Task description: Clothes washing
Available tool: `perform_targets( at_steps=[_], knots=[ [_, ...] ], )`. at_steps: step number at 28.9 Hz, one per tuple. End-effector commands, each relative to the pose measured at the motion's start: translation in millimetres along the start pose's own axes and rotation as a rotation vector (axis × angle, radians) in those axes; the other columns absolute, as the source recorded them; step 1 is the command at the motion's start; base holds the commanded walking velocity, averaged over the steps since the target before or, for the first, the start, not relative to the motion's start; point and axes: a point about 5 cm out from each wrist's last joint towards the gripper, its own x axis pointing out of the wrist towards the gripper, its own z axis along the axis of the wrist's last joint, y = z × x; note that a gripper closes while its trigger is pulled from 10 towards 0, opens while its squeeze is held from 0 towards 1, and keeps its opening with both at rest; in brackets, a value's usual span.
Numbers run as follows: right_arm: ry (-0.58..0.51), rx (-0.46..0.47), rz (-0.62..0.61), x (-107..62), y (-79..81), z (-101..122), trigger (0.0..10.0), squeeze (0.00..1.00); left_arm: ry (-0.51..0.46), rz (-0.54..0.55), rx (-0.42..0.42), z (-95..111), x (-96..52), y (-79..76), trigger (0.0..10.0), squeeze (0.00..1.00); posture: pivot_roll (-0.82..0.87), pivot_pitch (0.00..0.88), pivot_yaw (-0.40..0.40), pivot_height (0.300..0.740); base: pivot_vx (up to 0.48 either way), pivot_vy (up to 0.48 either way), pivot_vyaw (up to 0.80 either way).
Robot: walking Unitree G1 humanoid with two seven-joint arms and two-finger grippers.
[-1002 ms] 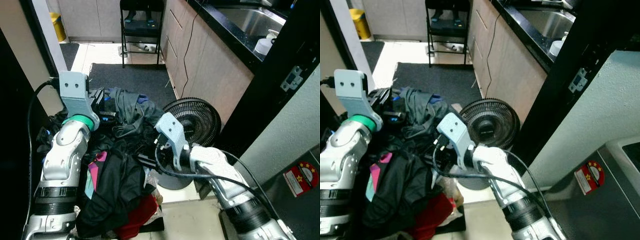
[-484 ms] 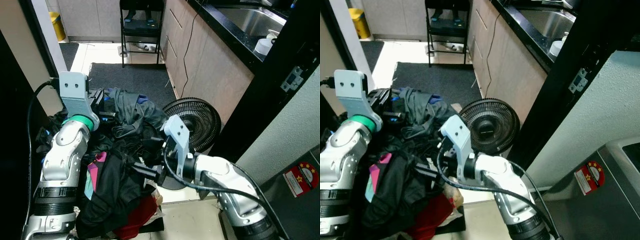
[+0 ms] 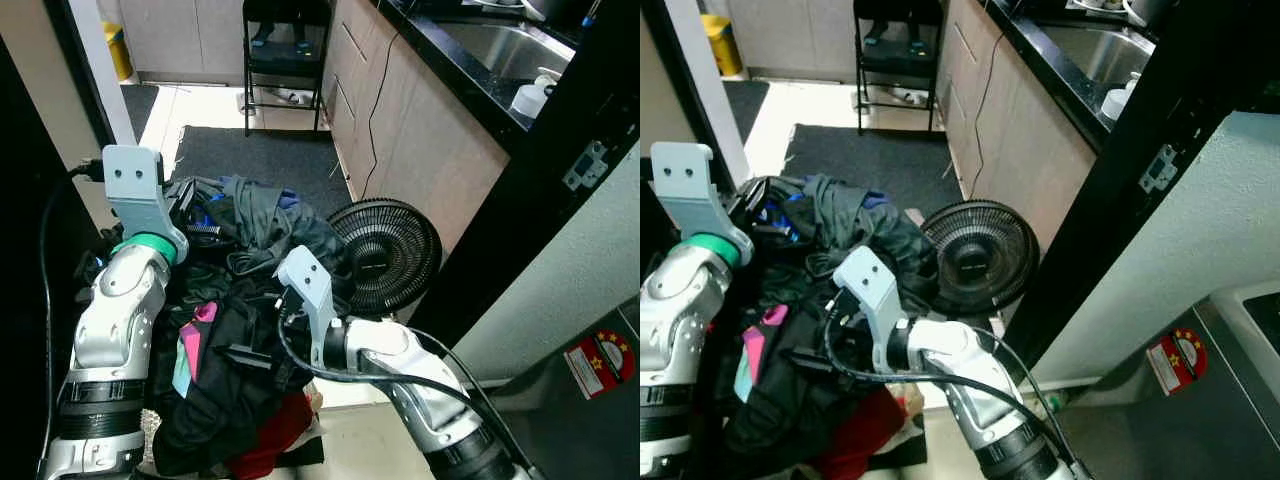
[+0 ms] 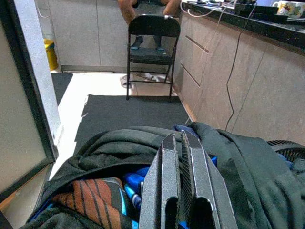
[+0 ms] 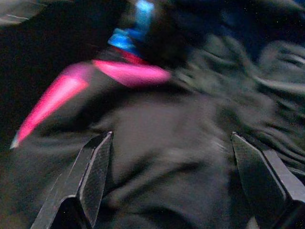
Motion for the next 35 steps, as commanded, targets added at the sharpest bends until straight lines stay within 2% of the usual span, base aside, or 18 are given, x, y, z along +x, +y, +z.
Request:
perform_targets(
  at_steps=[1, 7, 9, 12, 13, 14, 15, 23, 29, 35],
  knots=[
    [0.014, -0.009, -0.079, 0.8, -12.8, -2, 10.0, 0.00, 0.006, -0.008, 0.001, -1, -1.1, -3.4, 10.0, 0.00, 0.07, 0.006, -0.043, 0.740, 0.000, 0.000, 0.00],
    [0.022, -0.022, -0.120, 4.2, -20.5, -2, 10.0, 0.00, 0.004, -0.009, 0.001, 0, -0.6, -3.4, 10.0, 0.00, 0.07, 0.003, -0.044, 0.740, 0.000, 0.000, 0.00],
    [0.046, -0.024, -0.162, 6.6, -29.7, -6, 10.0, 0.00, 0.001, -0.003, 0.003, 1, -0.7, -0.7, 10.0, 0.00, 0.08, 0.002, -0.046, 0.740, 0.000, 0.000, 0.00],
    [0.046, -0.024, -0.162, 6.6, -29.7, -6, 10.0, 0.00, 0.001, -0.003, 0.003, 1, -0.7, -0.7, 10.0, 0.00, 0.08, 0.002, -0.046, 0.740, 0.000, 0.000, 0.00],
    [0.064, -0.014, -0.155, 8.5, -31.4, -9, 3.4, 0.00, -0.001, 0.002, 0.005, 2, -1.6, 0.7, 10.0, 0.00, 0.08, 0.001, -0.049, 0.740, 0.000, 0.000, 0.00],
    [0.064, -0.014, -0.155, 8.5, -31.4, -9, 3.4, 0.00, -0.001, 0.002, 0.005, 2, -1.6, 0.7, 10.0, 0.00, 0.08, 0.001, -0.049, 0.740, 0.000, 0.000, 0.00],
    [0.065, 0.010, -0.142, 9.5, -30.2, -11, 0.4, 0.00, -0.002, 0.006, 0.005, 2, -2.1, 1.2, 10.0, 0.00, 0.08, 0.002, -0.050, 0.740, 0.000, 0.000, 0.00],
    [0.021, 0.076, -0.160, 11.5, -35.2, -9, 0.0, 0.00, -0.001, 0.013, 0.006, 3, -2.9, 3.3, 10.0, 0.00, 0.08, 0.008, -0.040, 0.740, 0.000, 0.000, 0.00],
    [-0.057, 0.091, -0.177, 9.5, -40.6, -1, 0.0, 0.00, 0.000, 0.011, 0.006, 3, -1.9, 3.8, 10.0, 0.00, 0.08, 0.012, -0.031, 0.740, 0.000, 0.000, 0.00],
    [-0.085, 0.087, -0.188, 7.7, -44.3, 3, 0.0, 0.00, 0.001, 0.010, 0.006, 4, -1.4, 3.6, 10.0, 0.00, 0.08, 0.013, -0.028, 0.740, 0.000, 0.000, 0.00]
  ],
)
